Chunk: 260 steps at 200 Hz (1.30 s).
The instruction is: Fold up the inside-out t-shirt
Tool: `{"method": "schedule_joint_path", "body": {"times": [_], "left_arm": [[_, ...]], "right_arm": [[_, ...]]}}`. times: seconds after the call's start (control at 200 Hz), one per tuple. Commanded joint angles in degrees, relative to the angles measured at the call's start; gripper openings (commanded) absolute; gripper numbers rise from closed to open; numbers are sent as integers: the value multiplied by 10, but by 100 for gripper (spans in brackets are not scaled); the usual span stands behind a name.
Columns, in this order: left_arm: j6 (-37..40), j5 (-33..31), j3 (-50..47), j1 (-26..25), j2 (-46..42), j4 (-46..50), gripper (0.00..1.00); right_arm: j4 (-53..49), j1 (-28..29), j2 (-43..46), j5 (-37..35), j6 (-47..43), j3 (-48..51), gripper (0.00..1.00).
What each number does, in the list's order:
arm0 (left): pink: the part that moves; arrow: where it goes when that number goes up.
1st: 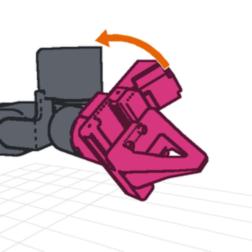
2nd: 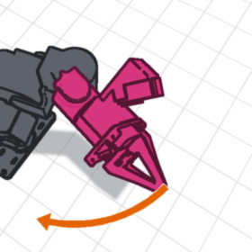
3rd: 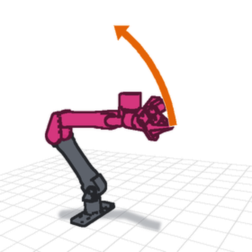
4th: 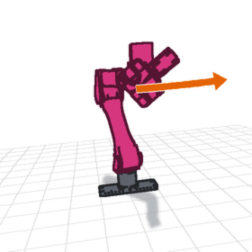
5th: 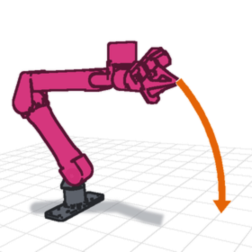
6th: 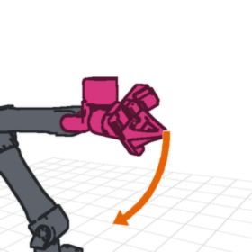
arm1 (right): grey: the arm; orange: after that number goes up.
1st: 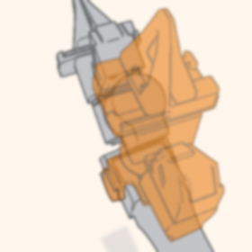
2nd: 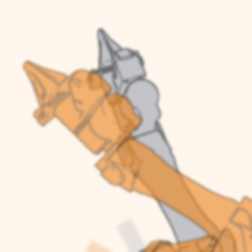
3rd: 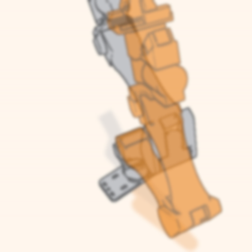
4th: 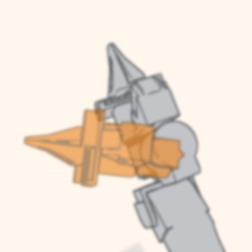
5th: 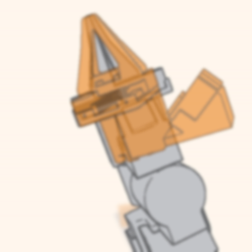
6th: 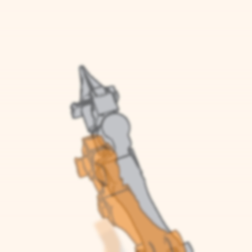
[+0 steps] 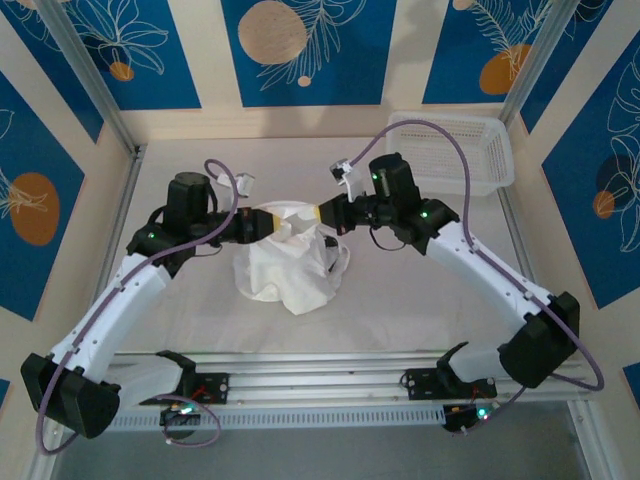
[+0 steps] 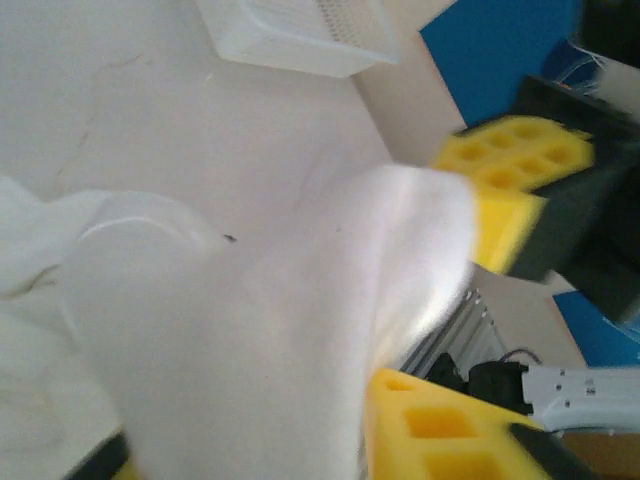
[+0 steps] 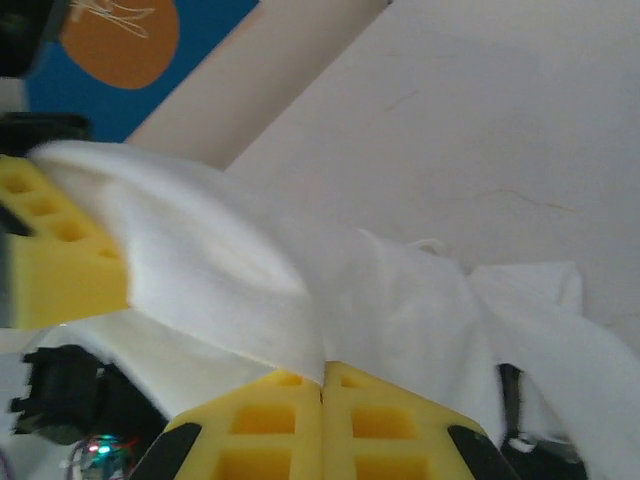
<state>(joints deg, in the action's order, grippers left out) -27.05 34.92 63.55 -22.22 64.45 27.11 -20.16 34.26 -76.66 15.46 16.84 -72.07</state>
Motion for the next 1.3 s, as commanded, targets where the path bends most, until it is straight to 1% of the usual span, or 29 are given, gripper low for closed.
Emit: {"method": "schedule_joint_path", "body": {"times": [0.0,0.03,0.075,0.14,0.175,0.21,0.255,0.3,0.33,0.37,0.44,0.52,0.6,0.64,0.7,0.75,0.79,0.855,0.93,0.97,1.03,1.085,1.145,1.205,1.295], "left_arm": [[57,-77,25,10,0,81,44],[76,-111,31,10,2,105,50],[100,-161,40,10,4,135,54],[130,-208,52,10,-2,163,60],[141,-229,60,10,-7,174,62],[153,-231,66,8,-12,179,63],[164,-208,72,-2,-20,172,65],[172,-193,68,-28,-30,146,67],[178,-202,67,-55,-36,131,69],[187,-246,68,-99,-38,121,69],[195,-354,75,-169,-28,117,68],[183,-473,64,-235,-18,85,66],[152,-568,53,-274,-3,58,66],[133,-593,53,-278,10,55,68],[117,-607,54,-279,27,44,70],[114,-603,51,-278,38,22,74],[120,-583,52,-277,47,3,78],[143,-517,60,-277,67,-26,84],[159,-471,71,-277,92,-42,88],[159,-464,73,-276,102,-47,91],[144,-481,73,-268,116,-49,93],[118,-504,70,-255,122,-41,92],[97,-524,58,-238,116,-42,86],[86,-531,42,-225,99,-49,72],[82,-524,31,-207,78,-44,46]], "right_arm": [[14,-2,16,52,23,4,0],[11,-1,17,57,25,0,0],[7,-1,15,63,29,-5,0],[-1,1,10,65,30,-13,0],[-3,2,7,65,31,-16,0],[-5,2,4,65,32,-20,0],[-8,3,-1,68,34,-26,0],[-10,4,-6,73,34,-30,0],[-11,4,-9,73,35,-34,0],[-14,5,-14,73,36,-38,0],[-22,7,-23,74,37,-47,0],[-32,8,-29,71,40,-55,0],[-37,10,-31,71,44,-58,0],[-39,11,-31,71,44,-60,0],[-41,13,-30,71,44,-61,0],[-42,15,-30,72,44,-63,0],[-40,17,-31,73,44,-64,0],[-41,20,-33,74,45,-67,0],[-44,23,-38,73,49,-72,0],[-46,25,-40,72,53,-75,0],[-49,28,-43,72,60,-79,0],[-54,30,-45,70,64,-81,0],[-64,29,-45,61,68,-82,0],[-77,28,-45,40,70,-80,0],[-93,23,-45,16,71,-76,0]]}}
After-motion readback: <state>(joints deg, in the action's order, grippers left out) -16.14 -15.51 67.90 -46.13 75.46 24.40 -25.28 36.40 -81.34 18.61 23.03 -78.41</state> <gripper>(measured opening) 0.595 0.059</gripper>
